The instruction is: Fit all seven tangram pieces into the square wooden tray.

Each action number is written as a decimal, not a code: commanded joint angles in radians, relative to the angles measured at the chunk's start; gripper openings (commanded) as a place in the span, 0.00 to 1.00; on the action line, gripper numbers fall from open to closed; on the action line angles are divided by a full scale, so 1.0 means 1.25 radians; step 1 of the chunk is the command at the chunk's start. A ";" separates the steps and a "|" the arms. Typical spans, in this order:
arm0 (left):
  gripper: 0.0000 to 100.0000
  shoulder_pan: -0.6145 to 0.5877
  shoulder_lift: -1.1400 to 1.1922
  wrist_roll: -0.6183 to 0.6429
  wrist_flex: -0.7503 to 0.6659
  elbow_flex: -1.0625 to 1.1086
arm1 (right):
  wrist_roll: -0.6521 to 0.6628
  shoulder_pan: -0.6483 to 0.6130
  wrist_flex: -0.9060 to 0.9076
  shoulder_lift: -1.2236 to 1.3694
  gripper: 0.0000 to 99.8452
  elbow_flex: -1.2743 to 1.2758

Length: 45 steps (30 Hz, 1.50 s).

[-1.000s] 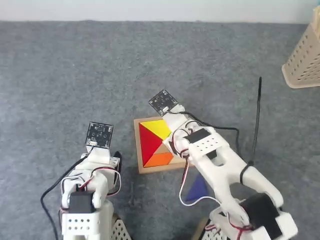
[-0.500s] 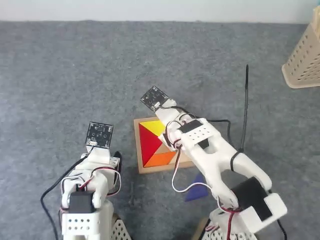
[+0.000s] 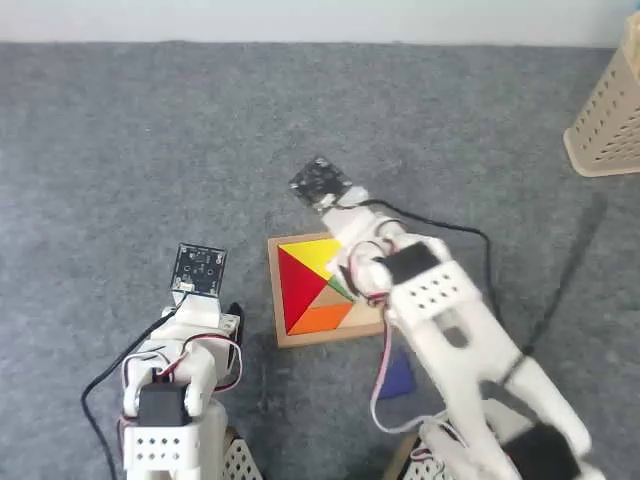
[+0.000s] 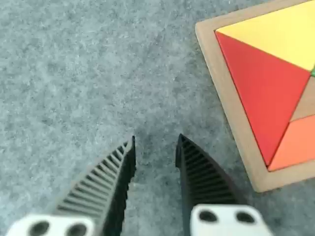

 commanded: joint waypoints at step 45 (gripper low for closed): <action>0.13 0.000 -0.012 0.006 0.004 -0.003 | 0.795 -0.083 0.363 -0.305 0.27 0.387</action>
